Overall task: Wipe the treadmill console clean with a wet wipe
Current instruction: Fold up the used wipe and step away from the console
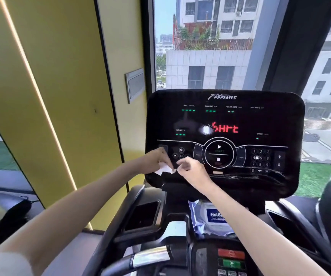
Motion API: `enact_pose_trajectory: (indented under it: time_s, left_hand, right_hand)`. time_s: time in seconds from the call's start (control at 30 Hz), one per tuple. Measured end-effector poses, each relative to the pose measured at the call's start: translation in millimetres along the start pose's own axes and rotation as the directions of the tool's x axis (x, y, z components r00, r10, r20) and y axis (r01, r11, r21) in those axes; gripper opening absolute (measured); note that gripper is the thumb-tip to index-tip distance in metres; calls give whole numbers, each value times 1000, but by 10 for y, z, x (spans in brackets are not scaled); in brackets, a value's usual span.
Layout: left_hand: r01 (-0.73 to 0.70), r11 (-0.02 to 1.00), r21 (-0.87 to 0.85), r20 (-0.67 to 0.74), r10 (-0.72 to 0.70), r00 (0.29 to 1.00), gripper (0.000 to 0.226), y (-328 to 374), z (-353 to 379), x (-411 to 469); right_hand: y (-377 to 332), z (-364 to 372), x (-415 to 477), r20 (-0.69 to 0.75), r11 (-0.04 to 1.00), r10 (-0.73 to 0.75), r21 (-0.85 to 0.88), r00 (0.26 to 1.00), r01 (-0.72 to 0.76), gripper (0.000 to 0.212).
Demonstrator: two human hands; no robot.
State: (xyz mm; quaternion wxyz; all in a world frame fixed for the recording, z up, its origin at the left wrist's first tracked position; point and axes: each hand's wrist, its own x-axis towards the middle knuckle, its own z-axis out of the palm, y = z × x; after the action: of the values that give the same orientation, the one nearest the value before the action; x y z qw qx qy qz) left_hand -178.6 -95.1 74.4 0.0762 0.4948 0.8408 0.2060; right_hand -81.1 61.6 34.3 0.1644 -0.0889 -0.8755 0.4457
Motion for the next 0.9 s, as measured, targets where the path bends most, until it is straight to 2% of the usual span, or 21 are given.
enact_pose_trajectory:
  time_s: [0.07,0.17,0.37,0.53,0.63,0.77,0.9]
  left_hand:
    - [10,997,-74,-33,-12,999,53,61,96,21]
    - [46,981,-188,-80,-62,995,48,141,227,92]
    - [2,946,-324,-4,-3,1000,50,522,691,487]
    - [-52,892,-448,115,115,987,55,1165,1216,791]
    - [-54,846,-530,185,178,967,63,1674,1498,890]
    - [-63,789,-611,264,278,923,74,2388,1905,948]
    - [-46,753,-657,400,399,825,39,3219,2401,816]
  right_hand:
    - [-11,11,6,-29,992,56,116,998,-52,15]
    - [63,-54,-52,-75,983,108,156,991,-95,17]
    - [381,-441,-534,-221,955,229,242,948,-174,7]
    - [703,-959,-1159,-347,941,338,117,875,-317,16]
    - [861,-1334,-1554,-491,919,369,63,789,-390,7]
    - [1013,-1826,-2248,-644,872,431,118,632,-475,5]
    - [1150,-2195,-3303,-731,806,521,251,440,-537,18]
